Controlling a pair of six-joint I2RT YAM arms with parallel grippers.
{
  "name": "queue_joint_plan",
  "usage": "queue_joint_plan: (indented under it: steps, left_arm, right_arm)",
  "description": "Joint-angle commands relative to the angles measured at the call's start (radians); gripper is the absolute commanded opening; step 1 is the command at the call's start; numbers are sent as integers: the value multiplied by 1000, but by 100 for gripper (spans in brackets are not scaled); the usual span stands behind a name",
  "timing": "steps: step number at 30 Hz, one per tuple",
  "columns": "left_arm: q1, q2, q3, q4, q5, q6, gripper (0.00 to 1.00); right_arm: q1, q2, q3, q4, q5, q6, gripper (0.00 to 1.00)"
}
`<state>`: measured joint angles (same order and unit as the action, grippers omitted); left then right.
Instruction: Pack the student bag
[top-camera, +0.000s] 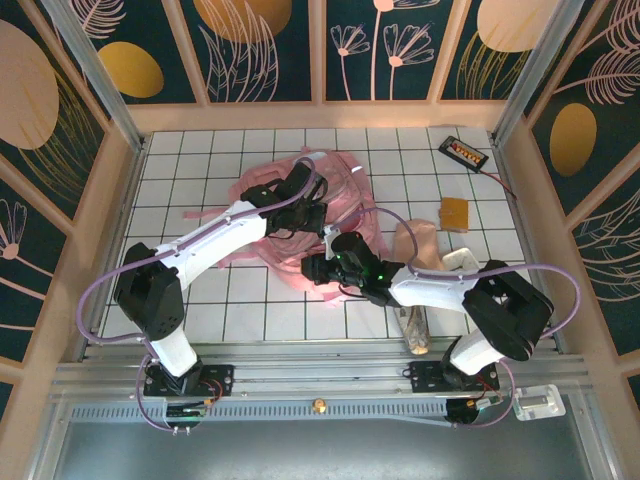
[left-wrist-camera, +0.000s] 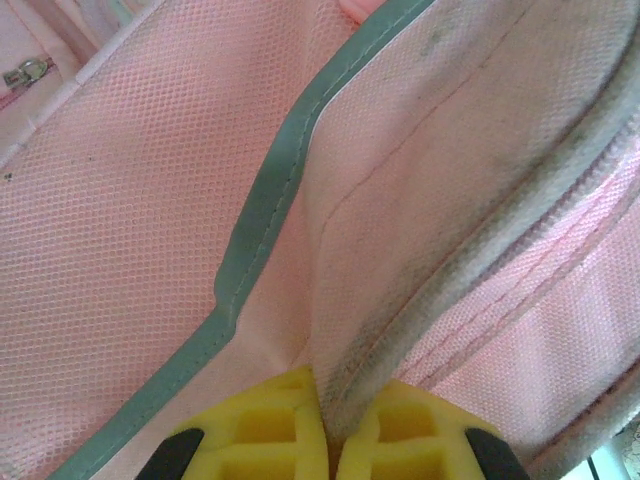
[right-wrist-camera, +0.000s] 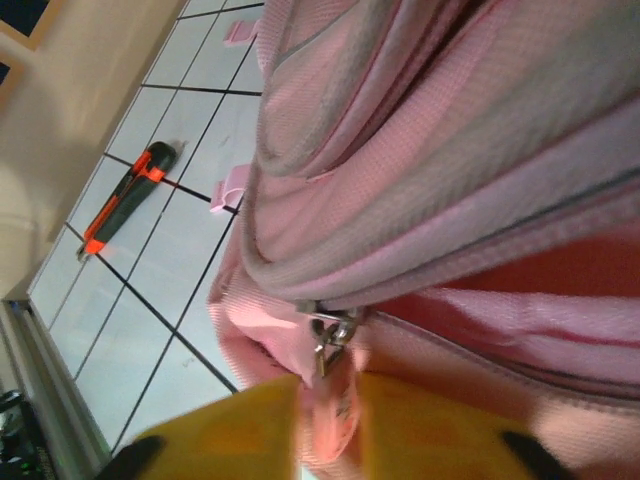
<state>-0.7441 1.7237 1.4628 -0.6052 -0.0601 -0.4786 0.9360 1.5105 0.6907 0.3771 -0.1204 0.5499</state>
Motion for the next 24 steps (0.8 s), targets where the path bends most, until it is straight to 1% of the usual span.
queue_joint_plan:
  steps: [1, 3, 5, 8, 10, 12, 14, 16, 19, 21, 24]
  left_arm:
    - [-27, -26, 51, 186, 113, 13, 0]
    - [-27, -44, 15, 175, 99, 60, 0]
    - [-27, -65, -21, 174, 86, 91, 0]
    - [-28, -95, -61, 181, 63, 145, 0]
    - [-27, -104, -67, 173, 43, 184, 0]
    - [-27, -106, -61, 158, 19, 209, 0]
    - [-27, -103, -55, 150, 18, 230, 0]
    - [-27, -98, -49, 146, 6, 242, 0]
    - [-27, -96, -51, 148, -4, 266, 0]
    - [-27, -102, -55, 153, -7, 290, 0]
    - [-27, -113, -62, 156, -9, 326, 0]
  right_arm:
    - [34, -67, 8, -52, -105, 6, 47]
    - [24, -143, -16, -97, -110, 31, 58]
    - [9, -215, -37, -141, -120, 54, 64]
    - [-34, -319, -44, -226, -132, 78, 65]
    - [-82, -389, -41, -283, -133, 106, 66]
    - [-151, -455, -42, -310, -170, 140, 66]
    - [-203, -497, -43, -321, -197, 168, 71]
    - [-240, -518, -33, -354, -203, 182, 75]
    - [-286, -513, -6, -433, -168, 185, 76]
    - [-326, -511, -10, -431, -176, 206, 75]
    - [-383, -475, -2, -394, -227, 218, 75]
